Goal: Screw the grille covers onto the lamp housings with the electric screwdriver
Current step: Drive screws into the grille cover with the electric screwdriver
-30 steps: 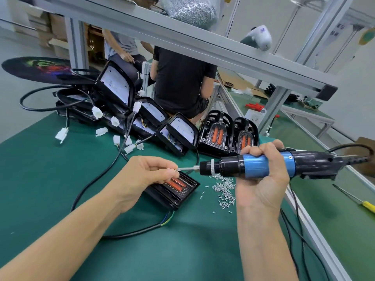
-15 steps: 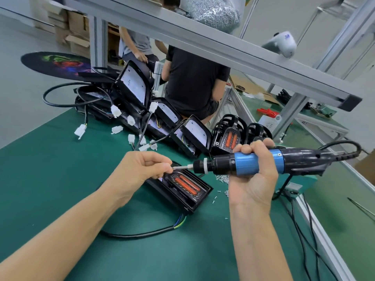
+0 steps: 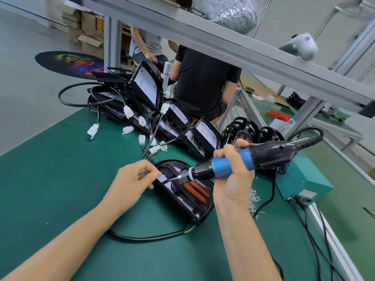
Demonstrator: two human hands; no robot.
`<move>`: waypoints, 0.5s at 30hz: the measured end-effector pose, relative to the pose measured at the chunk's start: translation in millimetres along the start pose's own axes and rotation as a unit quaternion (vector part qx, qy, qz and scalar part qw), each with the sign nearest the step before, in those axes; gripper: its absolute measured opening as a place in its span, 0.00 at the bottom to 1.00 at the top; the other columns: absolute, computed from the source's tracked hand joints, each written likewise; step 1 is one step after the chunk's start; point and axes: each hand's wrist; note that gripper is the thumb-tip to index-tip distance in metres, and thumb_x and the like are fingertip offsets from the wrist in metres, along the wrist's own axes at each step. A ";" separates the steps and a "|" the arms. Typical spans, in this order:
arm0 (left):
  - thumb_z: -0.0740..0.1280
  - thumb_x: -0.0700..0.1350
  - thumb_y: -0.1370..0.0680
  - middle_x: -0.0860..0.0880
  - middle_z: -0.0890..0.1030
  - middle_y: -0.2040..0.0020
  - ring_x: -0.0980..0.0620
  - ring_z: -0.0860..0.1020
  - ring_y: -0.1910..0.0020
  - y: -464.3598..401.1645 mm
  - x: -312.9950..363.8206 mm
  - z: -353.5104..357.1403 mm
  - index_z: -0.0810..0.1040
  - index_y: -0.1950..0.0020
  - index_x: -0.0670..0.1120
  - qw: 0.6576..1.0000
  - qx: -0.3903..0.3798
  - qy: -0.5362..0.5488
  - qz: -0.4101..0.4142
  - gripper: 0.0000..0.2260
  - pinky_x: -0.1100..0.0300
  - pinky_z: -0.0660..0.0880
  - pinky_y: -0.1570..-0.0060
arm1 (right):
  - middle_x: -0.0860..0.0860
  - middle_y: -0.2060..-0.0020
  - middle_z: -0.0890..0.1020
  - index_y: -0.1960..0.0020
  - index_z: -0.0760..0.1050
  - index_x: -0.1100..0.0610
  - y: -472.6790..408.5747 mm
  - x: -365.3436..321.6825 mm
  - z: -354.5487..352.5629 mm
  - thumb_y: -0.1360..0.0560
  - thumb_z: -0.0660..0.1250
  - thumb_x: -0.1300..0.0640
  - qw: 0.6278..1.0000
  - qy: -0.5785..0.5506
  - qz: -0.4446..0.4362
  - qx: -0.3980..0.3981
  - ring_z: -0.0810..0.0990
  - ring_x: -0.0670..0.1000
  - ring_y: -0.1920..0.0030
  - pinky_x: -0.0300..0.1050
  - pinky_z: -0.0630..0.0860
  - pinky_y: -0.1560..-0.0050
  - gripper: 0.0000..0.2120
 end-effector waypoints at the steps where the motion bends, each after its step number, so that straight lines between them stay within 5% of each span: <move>1: 0.70 0.43 0.25 0.47 0.82 0.64 0.54 0.78 0.68 1.0 -1.0 -0.8 0.81 0.61 0.48 1.000 -0.002 -0.001 0.004 0.04 0.55 0.74 0.59 | 0.47 0.70 0.76 0.52 0.73 0.53 0.3 3.1 0.3 0.34 0.68 0.68 1.000 0.004 -0.001 -0.001 0.76 0.48 0.69 0.41 0.77 0.58 0.15; 15: 0.71 0.44 0.25 0.45 0.82 0.63 0.50 0.78 0.65 1.7 -9.8 -3.5 0.80 0.61 0.53 1.000 0.006 0.005 0.018 0.06 0.47 0.76 0.54 | 0.50 0.68 0.75 0.54 0.73 0.53 3.5 13.8 6.1 0.34 0.69 0.67 0.999 0.037 0.021 -0.026 0.76 0.50 0.66 0.40 0.77 0.56 0.13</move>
Point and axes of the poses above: each hand's wrist, its own y-axis away from the middle knuckle, its own z-axis out of the palm, x = y × z
